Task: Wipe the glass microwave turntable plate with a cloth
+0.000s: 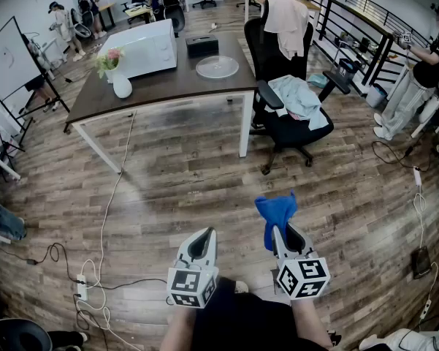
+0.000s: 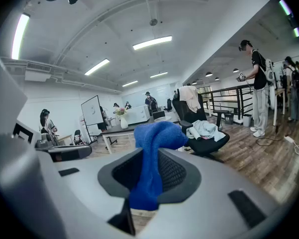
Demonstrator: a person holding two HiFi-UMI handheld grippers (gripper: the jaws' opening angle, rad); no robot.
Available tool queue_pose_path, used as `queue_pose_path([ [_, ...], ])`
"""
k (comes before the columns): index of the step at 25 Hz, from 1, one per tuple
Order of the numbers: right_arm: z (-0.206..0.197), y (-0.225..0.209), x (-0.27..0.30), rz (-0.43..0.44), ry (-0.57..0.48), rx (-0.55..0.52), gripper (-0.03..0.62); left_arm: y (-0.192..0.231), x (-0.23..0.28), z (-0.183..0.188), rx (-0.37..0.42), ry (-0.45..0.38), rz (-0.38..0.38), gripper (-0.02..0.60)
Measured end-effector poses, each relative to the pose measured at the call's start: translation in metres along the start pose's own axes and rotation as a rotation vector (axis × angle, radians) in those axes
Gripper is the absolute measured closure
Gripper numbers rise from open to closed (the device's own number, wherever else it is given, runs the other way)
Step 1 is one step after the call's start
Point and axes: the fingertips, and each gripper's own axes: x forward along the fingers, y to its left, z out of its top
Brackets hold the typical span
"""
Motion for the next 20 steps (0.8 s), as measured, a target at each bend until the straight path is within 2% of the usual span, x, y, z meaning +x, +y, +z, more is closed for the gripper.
queue_pose_path([
  [8, -0.001, 0.022, -0.012, 0.024, -0.020, -0.022, 0.519, 0.000, -0.027, -0.001, -0.007, -0.030, 0.003, 0.577],
  [13, -0.004, 0.032, -0.021, 0.031, -0.036, 0.007, 0.517, -0.001, -0.041, -0.001, -0.007, -0.040, 0.001, 0.577],
  [20, -0.018, 0.032, -0.027, 0.027, -0.002, 0.029, 0.513, -0.004, -0.053, -0.010, -0.020, -0.038, 0.019, 0.577],
])
